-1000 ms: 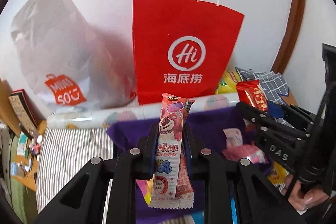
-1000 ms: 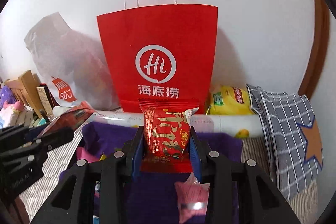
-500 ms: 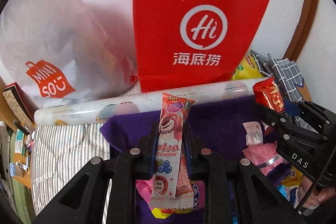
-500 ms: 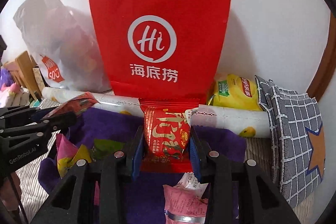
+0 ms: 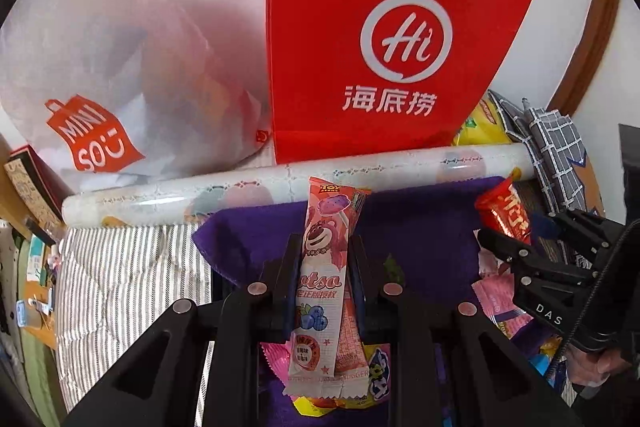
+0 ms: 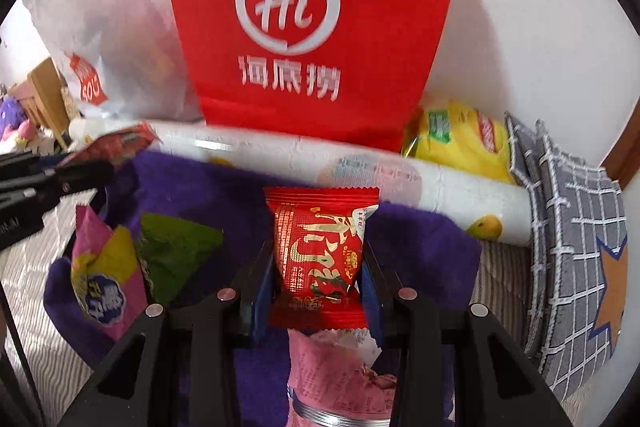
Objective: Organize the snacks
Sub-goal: 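Lower both snacks onto the towel and open both tools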
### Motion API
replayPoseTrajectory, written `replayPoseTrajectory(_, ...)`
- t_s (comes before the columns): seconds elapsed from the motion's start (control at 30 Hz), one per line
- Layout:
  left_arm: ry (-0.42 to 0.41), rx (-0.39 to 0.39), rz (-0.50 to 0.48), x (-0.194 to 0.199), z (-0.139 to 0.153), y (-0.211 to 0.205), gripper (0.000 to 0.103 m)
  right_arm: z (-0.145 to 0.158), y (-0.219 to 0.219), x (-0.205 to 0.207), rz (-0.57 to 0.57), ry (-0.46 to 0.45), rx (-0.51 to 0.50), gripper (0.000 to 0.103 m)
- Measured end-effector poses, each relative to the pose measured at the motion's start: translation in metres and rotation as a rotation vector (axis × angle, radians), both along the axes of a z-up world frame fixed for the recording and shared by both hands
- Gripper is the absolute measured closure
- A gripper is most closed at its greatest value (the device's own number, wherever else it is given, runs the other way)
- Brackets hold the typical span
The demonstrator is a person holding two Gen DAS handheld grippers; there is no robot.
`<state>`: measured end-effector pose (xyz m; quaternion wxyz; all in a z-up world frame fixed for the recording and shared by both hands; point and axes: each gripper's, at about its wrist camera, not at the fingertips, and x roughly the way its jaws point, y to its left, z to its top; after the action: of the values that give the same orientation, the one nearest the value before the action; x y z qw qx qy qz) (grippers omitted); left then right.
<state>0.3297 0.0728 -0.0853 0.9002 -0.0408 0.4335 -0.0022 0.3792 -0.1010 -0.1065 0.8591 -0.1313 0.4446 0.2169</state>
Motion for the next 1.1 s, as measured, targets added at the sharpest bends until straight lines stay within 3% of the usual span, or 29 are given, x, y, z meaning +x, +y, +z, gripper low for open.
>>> replayPoseTrajectory(0.5, 0.044, -0.011, -0.017, 0.004, -0.014, -0.004, 0.081, -0.024, -0.003, 0.007, -0.007, 0.056, -0.036, 0.066)
replayPoseTrajectory(1.1, 0.063, -0.003, -0.027, 0.004, -0.014, -0.009, 0.08, -0.009, -0.001, 0.0, 0.0, 0.015, -0.046, 0.065)
